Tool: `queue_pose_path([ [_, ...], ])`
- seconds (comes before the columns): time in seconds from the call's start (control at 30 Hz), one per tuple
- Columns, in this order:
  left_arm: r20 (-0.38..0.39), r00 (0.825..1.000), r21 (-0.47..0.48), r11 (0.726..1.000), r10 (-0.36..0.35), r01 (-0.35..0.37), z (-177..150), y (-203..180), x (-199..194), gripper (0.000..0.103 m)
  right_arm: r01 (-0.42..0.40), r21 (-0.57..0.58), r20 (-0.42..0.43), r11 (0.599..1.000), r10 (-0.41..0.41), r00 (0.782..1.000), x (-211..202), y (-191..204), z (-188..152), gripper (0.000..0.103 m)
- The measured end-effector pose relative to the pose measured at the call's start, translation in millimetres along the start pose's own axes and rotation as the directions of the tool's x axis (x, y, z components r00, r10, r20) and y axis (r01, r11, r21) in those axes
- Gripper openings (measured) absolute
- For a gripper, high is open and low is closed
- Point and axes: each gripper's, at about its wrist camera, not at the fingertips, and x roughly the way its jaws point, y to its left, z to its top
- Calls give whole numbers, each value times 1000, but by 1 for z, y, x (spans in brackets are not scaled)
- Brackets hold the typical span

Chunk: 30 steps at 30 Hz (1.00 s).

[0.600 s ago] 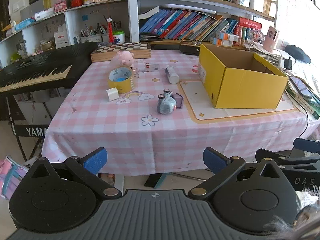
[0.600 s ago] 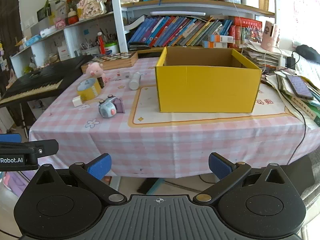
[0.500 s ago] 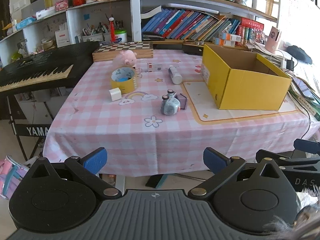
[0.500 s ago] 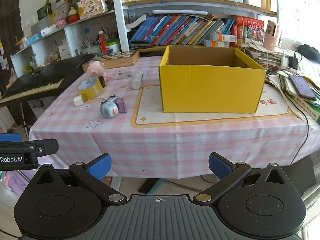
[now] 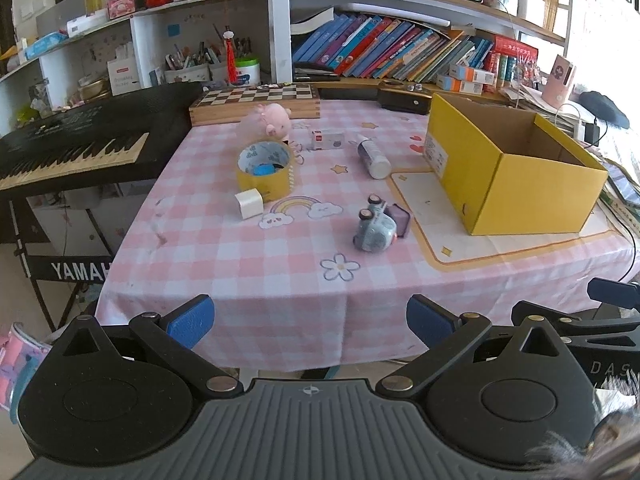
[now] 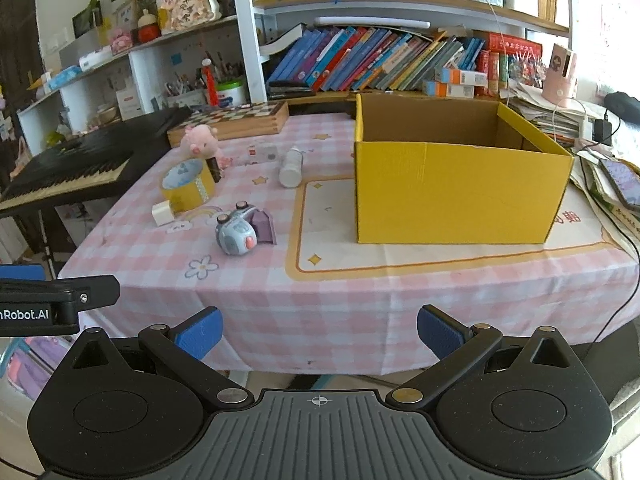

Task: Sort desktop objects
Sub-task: 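Move the left tool toward the white charger while the right approaches the grey truck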

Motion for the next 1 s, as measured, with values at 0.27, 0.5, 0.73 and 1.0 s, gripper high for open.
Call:
queue_pose_path([
  [0.27,-6,1000,9,1000,-4,4,15,17,19,103,4,11,-6,1000,-4,1000,21,13,12,103],
  [0.5,-9,1000,9,1000,-7,7,27,32,35,103,1,8,-14,1000,-1,1000,39,26,21,103],
  [0.73,-9,1000,-27,1000,-6,6,40,52,54,103,-1,-10,-31,1000,1,1000,57,40,30,103],
  [1.0,-22,1000,-58,998,21,-22,56,82,84,103,-15,-39,-38,999,14,999,81,54,45,103],
])
